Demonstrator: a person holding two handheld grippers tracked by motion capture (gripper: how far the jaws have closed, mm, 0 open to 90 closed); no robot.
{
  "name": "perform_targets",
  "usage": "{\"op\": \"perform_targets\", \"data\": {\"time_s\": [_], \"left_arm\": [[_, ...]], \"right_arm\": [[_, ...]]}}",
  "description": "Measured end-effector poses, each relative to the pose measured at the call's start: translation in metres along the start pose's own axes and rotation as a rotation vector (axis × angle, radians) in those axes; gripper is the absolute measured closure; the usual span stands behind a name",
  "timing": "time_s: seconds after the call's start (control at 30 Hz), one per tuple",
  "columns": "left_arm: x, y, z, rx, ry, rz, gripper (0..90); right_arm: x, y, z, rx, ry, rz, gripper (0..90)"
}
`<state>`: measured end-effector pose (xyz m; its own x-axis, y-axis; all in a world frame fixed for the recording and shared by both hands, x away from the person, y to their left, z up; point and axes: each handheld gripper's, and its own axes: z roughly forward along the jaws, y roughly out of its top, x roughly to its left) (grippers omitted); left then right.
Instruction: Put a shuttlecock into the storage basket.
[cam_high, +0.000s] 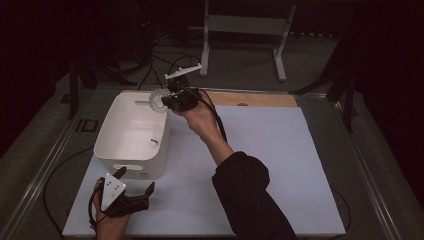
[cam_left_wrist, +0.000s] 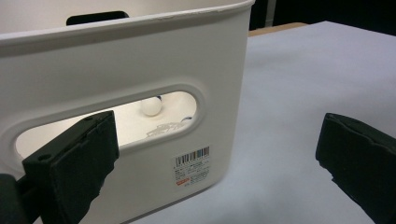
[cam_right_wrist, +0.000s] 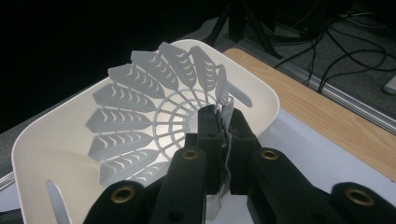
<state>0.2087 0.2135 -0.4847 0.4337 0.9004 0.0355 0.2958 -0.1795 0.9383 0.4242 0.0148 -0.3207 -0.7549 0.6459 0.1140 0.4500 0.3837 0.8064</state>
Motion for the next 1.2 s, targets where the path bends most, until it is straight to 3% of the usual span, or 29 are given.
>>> {"op": "perform_targets", "data": {"time_s": [1.2], "left_arm": [[0.000, 0.000, 0.000, -0.001, -0.002, -0.001, 0.0]], "right_arm": [[0.015, 0.008, 0.013, -0.022, 0.050, -0.011, 87.2]]}}
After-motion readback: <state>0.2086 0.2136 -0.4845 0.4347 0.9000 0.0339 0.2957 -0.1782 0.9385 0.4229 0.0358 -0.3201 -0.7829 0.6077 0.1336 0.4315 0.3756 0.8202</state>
